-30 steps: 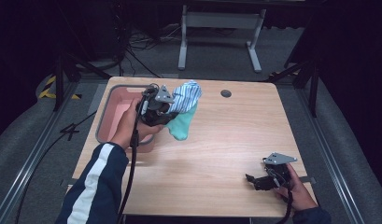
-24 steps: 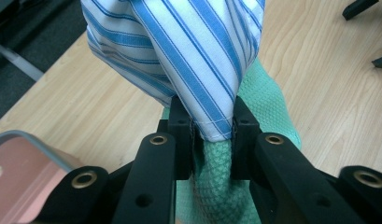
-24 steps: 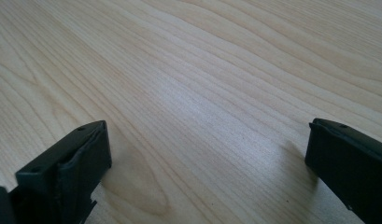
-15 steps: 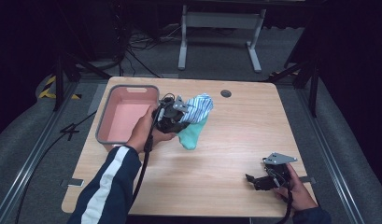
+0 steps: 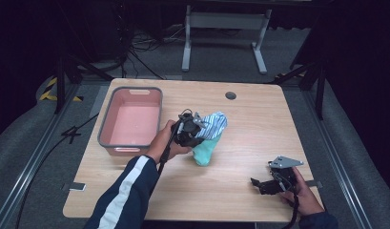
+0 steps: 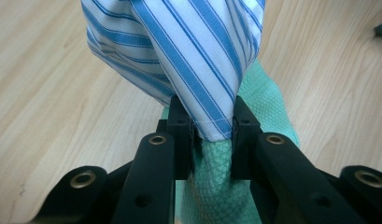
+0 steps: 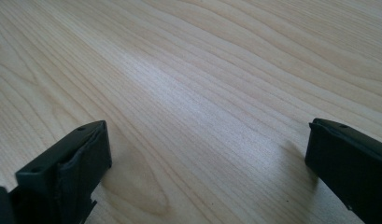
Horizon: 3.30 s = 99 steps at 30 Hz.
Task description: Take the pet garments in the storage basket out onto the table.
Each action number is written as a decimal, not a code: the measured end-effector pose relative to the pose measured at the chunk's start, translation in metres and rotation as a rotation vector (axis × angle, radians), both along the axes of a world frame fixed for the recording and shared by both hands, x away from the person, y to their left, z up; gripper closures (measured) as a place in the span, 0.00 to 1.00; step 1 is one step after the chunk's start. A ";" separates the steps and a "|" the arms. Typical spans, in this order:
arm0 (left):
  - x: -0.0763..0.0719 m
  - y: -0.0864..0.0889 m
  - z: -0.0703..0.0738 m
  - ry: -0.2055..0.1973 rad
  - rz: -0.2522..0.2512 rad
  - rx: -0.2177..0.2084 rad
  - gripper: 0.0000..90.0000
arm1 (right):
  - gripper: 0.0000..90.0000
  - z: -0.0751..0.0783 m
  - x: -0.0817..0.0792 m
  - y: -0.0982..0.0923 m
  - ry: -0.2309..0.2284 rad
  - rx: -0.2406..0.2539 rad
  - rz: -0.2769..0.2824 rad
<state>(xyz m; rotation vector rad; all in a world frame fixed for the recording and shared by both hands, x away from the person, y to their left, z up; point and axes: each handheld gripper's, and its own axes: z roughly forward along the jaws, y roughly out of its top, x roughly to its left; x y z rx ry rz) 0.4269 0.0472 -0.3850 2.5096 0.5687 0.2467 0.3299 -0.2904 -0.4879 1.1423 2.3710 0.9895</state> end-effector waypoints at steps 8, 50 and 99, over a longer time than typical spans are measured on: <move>0.003 -0.004 -0.015 0.027 -0.005 0.017 0.82 | 0.01 0.000 0.000 0.000 0.000 0.000 0.000; -0.039 0.025 0.022 -0.133 -0.032 -0.003 0.24 | 0.01 0.000 0.000 0.000 0.000 0.000 0.000; -0.108 0.126 -0.015 -0.145 -0.050 0.192 0.25 | 0.01 0.000 0.000 0.000 0.000 -0.001 0.000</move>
